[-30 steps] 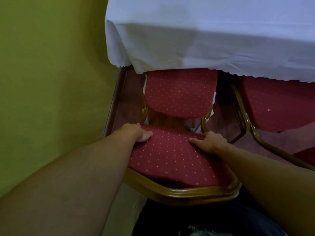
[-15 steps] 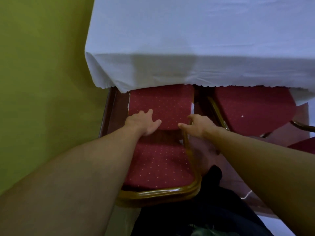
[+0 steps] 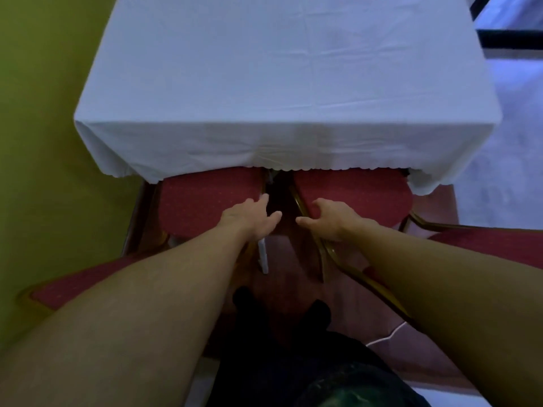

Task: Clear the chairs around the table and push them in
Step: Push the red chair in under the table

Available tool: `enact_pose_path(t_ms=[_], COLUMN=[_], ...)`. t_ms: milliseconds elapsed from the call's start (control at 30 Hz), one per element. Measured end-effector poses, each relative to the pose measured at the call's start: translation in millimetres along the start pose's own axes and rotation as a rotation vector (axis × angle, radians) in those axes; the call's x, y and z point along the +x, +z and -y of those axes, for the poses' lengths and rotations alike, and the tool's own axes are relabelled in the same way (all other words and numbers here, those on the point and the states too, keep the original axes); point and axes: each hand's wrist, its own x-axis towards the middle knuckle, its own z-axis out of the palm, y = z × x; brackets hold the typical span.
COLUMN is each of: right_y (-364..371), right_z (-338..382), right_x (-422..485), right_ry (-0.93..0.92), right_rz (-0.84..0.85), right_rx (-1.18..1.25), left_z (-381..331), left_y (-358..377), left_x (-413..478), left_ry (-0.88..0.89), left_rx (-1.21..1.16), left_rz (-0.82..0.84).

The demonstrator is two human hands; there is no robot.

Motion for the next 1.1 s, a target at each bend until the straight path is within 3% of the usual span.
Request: enact_pose_path(t_ms=[300, 800, 1100], right_y=[-27, -75, -111], right_z=[-67, -138, -226], right_x=[-30, -39, -29], right_ry=[0.104, 0.182, 0.145], right_rz=[-0.083, -0.215, -0.164], right_rx=[0.079, 0.082, 0.009], left_z=[-83, -169, -247], left_y=[0, -8, 14], left_x=[15, 37, 55], left_ry=[0.114, 0.230, 0.134], left_rx=[-0.088, -0.006, -0.052], left_rz=[0.025, 0.049, 0.086])
